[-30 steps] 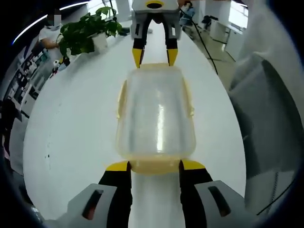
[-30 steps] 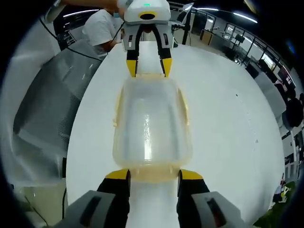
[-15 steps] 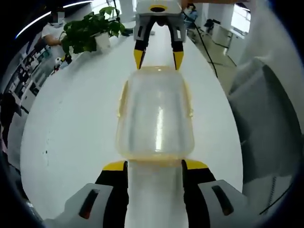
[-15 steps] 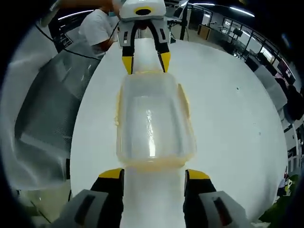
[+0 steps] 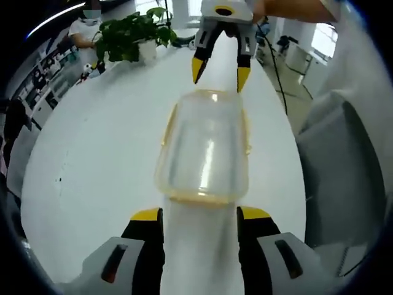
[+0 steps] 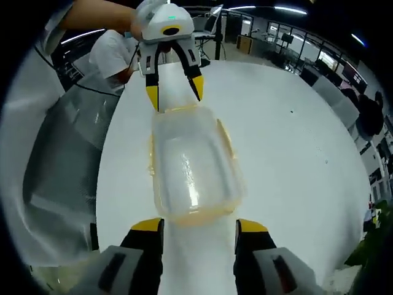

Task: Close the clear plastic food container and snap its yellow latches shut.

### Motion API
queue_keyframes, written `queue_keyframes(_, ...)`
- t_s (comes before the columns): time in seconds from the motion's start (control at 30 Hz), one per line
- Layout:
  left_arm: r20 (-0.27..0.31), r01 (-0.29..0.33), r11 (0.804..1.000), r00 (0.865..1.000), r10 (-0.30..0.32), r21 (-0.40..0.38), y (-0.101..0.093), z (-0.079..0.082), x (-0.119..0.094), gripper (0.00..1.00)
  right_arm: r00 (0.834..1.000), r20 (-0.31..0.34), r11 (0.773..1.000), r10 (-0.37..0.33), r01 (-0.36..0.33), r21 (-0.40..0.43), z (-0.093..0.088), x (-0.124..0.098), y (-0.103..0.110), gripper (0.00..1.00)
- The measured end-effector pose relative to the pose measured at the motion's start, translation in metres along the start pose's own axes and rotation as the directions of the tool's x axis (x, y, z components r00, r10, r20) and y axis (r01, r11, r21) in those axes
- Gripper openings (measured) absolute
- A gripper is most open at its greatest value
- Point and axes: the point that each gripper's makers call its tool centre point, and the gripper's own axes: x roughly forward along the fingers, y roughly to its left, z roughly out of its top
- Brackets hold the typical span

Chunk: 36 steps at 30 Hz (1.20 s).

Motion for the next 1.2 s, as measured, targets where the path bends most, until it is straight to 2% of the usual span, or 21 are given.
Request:
queue_keyframes(0.03, 0.003, 0.000, 1.000, 1.000, 0.000, -0.008, -0.001, 0.001, 0.000, 0.43, 0.999, 0.012, 0.998, -0.032, 0.031, 0.046, 0.001, -0.001, -0.004, 0.40)
queue_keyframes(0.13, 0.026, -0.001, 0.999, 1.000, 0.002, -0.043, -0.004, 0.005, -0.002, 0.44, 0.998, 0.045, 0.991, -0.034, 0.028, 0.132, 0.004, -0.002, -0.002, 0.41)
queue_keyframes(0.23, 0.017, 0.007, 0.999, 1.000, -0.006, -0.048, -0.007, 0.003, -0.003, 0.47, 0.997, 0.067, 0.988, -0.024, 0.013, 0.154, 0.009, -0.004, 0.004, 0.41)
queue_keyframes(0.3, 0.026, 0.016, 0.996, 1.000, -0.014, -0.089, -0.010, 0.004, -0.004, 0.47, 0.996, 0.078, 0.981, -0.039, 0.023, 0.191, 0.012, -0.004, 0.004, 0.41)
queue_keyframes(0.33, 0.045, 0.008, 0.989, 0.999, -0.002, -0.147, -0.008, 0.006, -0.005, 0.48, 0.996, 0.079, 0.977, -0.051, 0.033, 0.211, 0.013, -0.005, 0.003, 0.41)
queue_keyframes(0.4, 0.066, 0.000, 0.976, 0.998, 0.014, -0.216, -0.006, 0.008, -0.006, 0.49, 0.994, 0.073, 0.961, -0.081, 0.058, 0.271, 0.014, -0.004, 0.000, 0.41)
queue_keyframes(0.5, 0.076, -0.009, 0.933, 0.996, 0.039, -0.360, -0.001, 0.007, -0.008, 0.50, 0.992, 0.068, 0.939, -0.103, 0.075, 0.336, 0.014, -0.005, -0.003, 0.40)
queue_keyframes(0.53, 0.078, -0.013, 0.931, 0.996, 0.045, -0.364, 0.000, 0.007, -0.009, 0.49, 0.992, 0.071, 0.936, -0.104, 0.074, 0.344, 0.015, -0.005, -0.004, 0.38)
queue_keyframes(0.57, 0.096, -0.046, 0.935, 0.992, 0.085, -0.351, 0.007, 0.010, -0.012, 0.47, 0.993, 0.065, 0.935, -0.101, 0.073, 0.346, 0.014, -0.005, -0.004, 0.34)
queue_keyframes(0.6, 0.109, -0.055, 0.929, 0.989, 0.101, -0.367, 0.010, 0.011, -0.014, 0.46, 0.993, 0.062, 0.934, -0.100, 0.072, 0.350, 0.014, -0.005, -0.003, 0.33)
queue_keyframes(0.63, 0.127, -0.045, 0.912, 0.986, 0.106, -0.409, 0.009, 0.013, -0.015, 0.46, 0.994, 0.053, 0.926, -0.100, 0.073, 0.372, 0.014, -0.005, -0.003, 0.34)
queue_keyframes(0.67, 0.139, -0.030, 0.876, 0.984, 0.110, -0.482, 0.009, 0.014, -0.015, 0.47, 0.994, 0.047, 0.915, -0.102, 0.075, 0.397, 0.014, -0.004, -0.003, 0.38)
queue_keyframes(0.7, 0.148, -0.016, 0.854, 0.983, 0.109, -0.520, 0.010, 0.013, -0.014, 0.48, 0.994, 0.047, 0.897, -0.101, 0.070, 0.437, 0.014, -0.004, -0.003, 0.40)
queue_keyframes(0.77, 0.137, -0.018, 0.797, 0.983, 0.126, -0.604, 0.011, 0.009, -0.012, 0.47, 0.993, 0.057, 0.874, -0.104, 0.064, 0.481, 0.017, -0.004, -0.004, 0.39)
queue_keyframes(0.87, 0.125, -0.018, 0.693, 0.980, 0.155, -0.721, 0.010, 0.004, -0.008, 0.45, 0.989, 0.093, 0.829, -0.119, 0.047, 0.557, 0.024, -0.002, -0.007, 0.39)
queue_keyframes(0.93, 0.117, -0.022, 0.637, 0.977, 0.176, -0.770, 0.010, 0.003, -0.004, 0.46, 0.987, 0.097, 0.792, -0.125, 0.041, 0.610, 0.026, 0.000, -0.006, 0.40)
queue_keyframes(1.03, 0.115, -0.025, 0.617, 0.976, 0.186, -0.787, 0.007, 0.006, 0.003, 0.46, 0.986, 0.059, 0.790, -0.158, 0.091, 0.606, 0.022, 0.005, -0.010, 0.45)
queue_keyframes(1.1, 0.091, -0.052, 0.611, 0.975, 0.200, -0.790, 0.005, 0.006, 0.006, 0.46, 0.987, 0.036, 0.775, -0.158, 0.101, 0.624, 0.019, 0.010, -0.009, 0.49)
queue_keyframes(1.17, 0.094, -0.053, 0.604, 0.973, 0.209, -0.795, 0.003, 0.009, 0.009, 0.47, 0.988, 0.033, 0.763, -0.151, 0.095, 0.639, 0.020, 0.013, -0.006, 0.48)
queue_keyframes(1.2, 0.097, -0.053, 0.612, 0.973, 0.210, -0.789, 0.002, 0.012, 0.012, 0.47, 0.987, 0.033, 0.756, -0.155, 0.097, 0.647, 0.021, 0.014, -0.006, 0.46)
